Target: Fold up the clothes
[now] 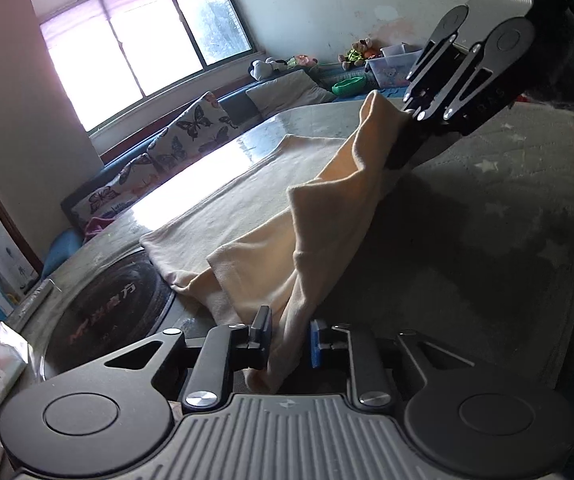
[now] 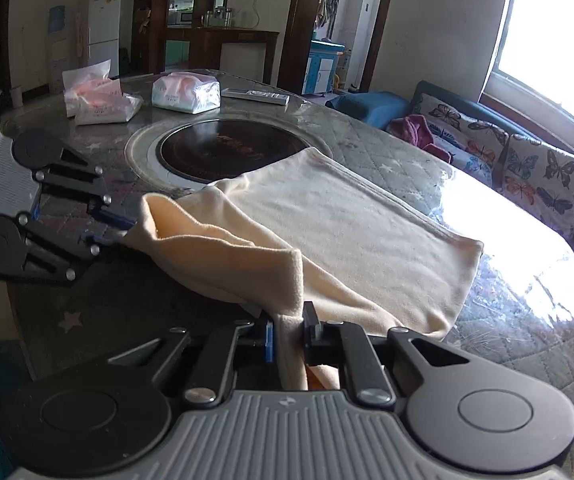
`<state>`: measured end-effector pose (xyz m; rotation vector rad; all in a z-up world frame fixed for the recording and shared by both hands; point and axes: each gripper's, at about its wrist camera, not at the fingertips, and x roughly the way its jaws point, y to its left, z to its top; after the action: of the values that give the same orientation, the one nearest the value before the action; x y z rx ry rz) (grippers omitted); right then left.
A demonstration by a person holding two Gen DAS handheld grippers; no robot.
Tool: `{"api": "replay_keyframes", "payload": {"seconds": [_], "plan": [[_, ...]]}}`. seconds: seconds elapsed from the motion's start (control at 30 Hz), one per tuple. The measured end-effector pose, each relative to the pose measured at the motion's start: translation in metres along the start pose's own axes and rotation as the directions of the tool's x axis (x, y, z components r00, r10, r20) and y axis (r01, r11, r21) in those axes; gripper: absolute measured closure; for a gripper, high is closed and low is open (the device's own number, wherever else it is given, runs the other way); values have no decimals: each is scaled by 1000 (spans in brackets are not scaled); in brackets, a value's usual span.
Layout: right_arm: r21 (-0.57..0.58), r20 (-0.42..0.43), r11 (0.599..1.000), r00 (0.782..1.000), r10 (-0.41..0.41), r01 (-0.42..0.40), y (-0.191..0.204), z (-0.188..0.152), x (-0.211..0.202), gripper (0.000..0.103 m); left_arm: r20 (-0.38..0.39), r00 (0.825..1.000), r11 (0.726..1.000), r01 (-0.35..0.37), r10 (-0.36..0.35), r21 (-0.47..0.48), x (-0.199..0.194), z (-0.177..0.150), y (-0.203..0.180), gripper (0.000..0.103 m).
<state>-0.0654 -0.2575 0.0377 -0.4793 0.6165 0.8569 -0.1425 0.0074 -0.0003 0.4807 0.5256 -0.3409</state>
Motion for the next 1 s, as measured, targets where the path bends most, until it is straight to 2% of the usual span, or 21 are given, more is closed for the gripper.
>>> {"api": "replay_keyframes", "payload": {"seconds": [0.03,0.13,0.37,0.73,0.83,1.0], "plan": [[2,1,1000,1000,-2,2,2,-1,-1,93,-1,1000,1000,4,-4,-8,0,0,2,92],[8,20,1000,1000,-9,9,6,-6,-5,93,7,1000,1000,14,-14,-28,-5,2,7,95],[2,66,1000,998,-4,4,15,-8,-34,93,57,998,996,45,-40,-77,-43,15,16,96],[-31,89,998,994,59,-56,58,-17,-106,94,57,992,991,115,-111,-73,-115,18,-1,96],[-38,97,997,993,69,-65,68,-17,-117,94,57,993,992,106,-102,-65,-119,20,0,96],[-21,111,998,992,58,-56,63,-12,-116,94,68,993,992,99,-93,-82,-102,32,14,96]]}}
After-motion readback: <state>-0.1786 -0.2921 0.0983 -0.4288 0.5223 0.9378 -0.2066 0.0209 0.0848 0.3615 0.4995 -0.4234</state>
